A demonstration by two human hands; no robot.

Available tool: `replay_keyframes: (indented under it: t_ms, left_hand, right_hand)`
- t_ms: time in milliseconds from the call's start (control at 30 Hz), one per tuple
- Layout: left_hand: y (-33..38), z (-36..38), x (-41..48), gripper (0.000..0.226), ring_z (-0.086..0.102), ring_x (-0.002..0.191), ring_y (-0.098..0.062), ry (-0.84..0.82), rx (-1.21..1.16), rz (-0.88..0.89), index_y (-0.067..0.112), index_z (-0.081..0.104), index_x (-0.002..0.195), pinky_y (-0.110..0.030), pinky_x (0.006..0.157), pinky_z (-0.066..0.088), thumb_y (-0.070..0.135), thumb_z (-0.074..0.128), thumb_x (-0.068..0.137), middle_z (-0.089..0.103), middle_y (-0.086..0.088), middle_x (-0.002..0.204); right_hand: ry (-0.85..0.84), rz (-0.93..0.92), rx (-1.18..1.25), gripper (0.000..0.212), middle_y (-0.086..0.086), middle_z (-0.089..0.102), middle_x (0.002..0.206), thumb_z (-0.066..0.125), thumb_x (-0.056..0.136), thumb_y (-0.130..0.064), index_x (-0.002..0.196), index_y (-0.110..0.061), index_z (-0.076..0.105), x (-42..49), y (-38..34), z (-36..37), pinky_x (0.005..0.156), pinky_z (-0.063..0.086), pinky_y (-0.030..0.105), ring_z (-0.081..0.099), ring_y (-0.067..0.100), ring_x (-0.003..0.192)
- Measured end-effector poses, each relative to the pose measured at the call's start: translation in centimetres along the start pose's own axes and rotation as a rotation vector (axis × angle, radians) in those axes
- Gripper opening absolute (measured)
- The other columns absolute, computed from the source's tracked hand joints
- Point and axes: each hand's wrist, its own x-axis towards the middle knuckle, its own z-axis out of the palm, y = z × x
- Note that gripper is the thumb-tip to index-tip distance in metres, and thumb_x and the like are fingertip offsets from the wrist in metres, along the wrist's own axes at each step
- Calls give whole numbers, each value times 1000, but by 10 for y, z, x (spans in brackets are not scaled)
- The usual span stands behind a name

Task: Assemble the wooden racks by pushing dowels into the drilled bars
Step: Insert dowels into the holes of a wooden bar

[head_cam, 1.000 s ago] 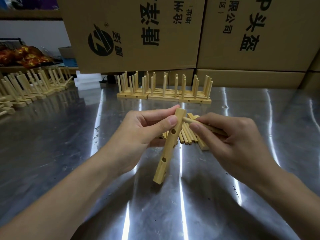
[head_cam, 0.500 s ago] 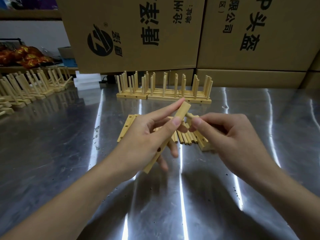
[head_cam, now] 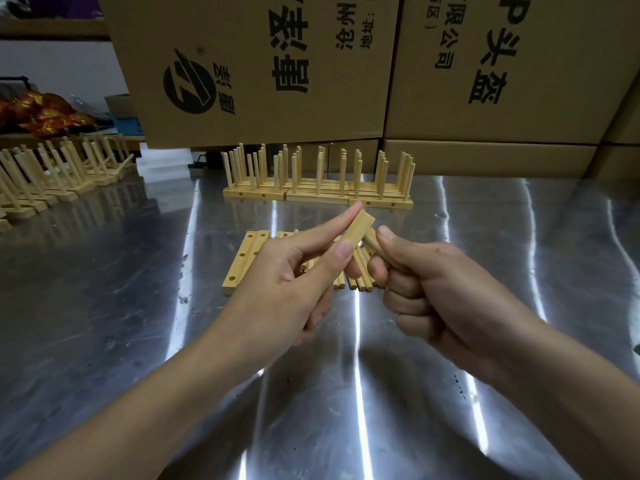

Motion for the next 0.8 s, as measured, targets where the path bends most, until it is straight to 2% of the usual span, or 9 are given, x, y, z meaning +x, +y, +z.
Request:
replay_keyframes:
  t_ms: [67, 167, 300, 367, 500, 600, 667, 733, 800]
  left_hand:
    - [-1, 3, 0, 46, 39, 50, -11, -3, 2, -13, 44, 56, 151, -20, 40, 35, 33, 56, 106, 66, 2, 91]
    - [-4, 5, 3, 45, 38, 50, -11, 15, 1, -43, 45, 58, 149, -20, 41, 32, 34, 56, 105, 60, 6, 76]
    - [-2, -2, 6, 41, 40, 53, -12, 51, -56, -72, 48, 63, 143, -22, 41, 30, 37, 58, 104, 65, -1, 92]
    - [-1, -4, 6, 41, 40, 53, -11, 57, -82, -92, 50, 63, 141, -22, 40, 30, 37, 58, 103, 65, -1, 95]
    - [1, -6, 5, 43, 40, 54, -11, 35, -53, -67, 48, 61, 145, -23, 39, 32, 34, 56, 104, 65, -3, 97]
    - [2, -8, 4, 45, 39, 54, -12, 10, -13, -51, 46, 60, 147, -23, 39, 32, 34, 56, 104, 65, -5, 99]
    - [0, -10, 4, 44, 40, 54, -14, -19, 15, -59, 44, 60, 147, -23, 40, 33, 32, 56, 106, 66, -3, 98]
    - [-3, -9, 6, 43, 40, 54, -16, -31, 38, -70, 45, 60, 147, -22, 40, 33, 30, 55, 107, 67, 0, 97]
    - [-7, -6, 7, 43, 40, 53, -16, -2, 87, -62, 43, 60, 148, -22, 40, 33, 28, 55, 108, 67, 2, 93]
  right_hand:
    - [-54, 79, 61, 44, -7, 19, 58, 58, 105, -44, 72, -17, 65, 0, -1, -3, 36, 21, 16, 16, 7, 44]
    - [4, 11, -112, 46, -5, 24, 58, 56, 106, -46, 74, -16, 71, 4, 2, -4, 40, 23, 19, 20, 9, 47]
    - [223, -445, -801, 46, -9, 46, 55, 51, 109, -47, 77, -18, 68, 4, 10, -6, 52, 33, 22, 41, 8, 53]
    - [255, -512, -903, 47, -10, 49, 57, 47, 111, -43, 73, -18, 59, 2, 11, -5, 53, 30, 23, 45, 11, 56]
    - [189, -326, -662, 54, -11, 34, 55, 46, 112, -42, 64, -17, 42, 6, 13, 0, 54, 25, 27, 29, 9, 52]
    - [-27, 110, -16, 52, -9, 22, 55, 51, 108, -45, 61, -26, 43, 5, 6, -3, 38, 21, 21, 17, 9, 46]
    - [-167, 343, 236, 45, -9, 18, 58, 55, 104, -45, 65, -26, 42, 4, 0, -9, 33, 20, 16, 16, 6, 44]
    - [-198, 357, 197, 42, -8, 21, 60, 56, 103, -44, 68, -23, 47, 6, -1, -16, 36, 21, 15, 19, 5, 46]
    - [-72, 207, -94, 43, -4, 35, 59, 52, 108, -40, 71, -19, 59, 9, 5, -16, 42, 28, 18, 30, 8, 48]
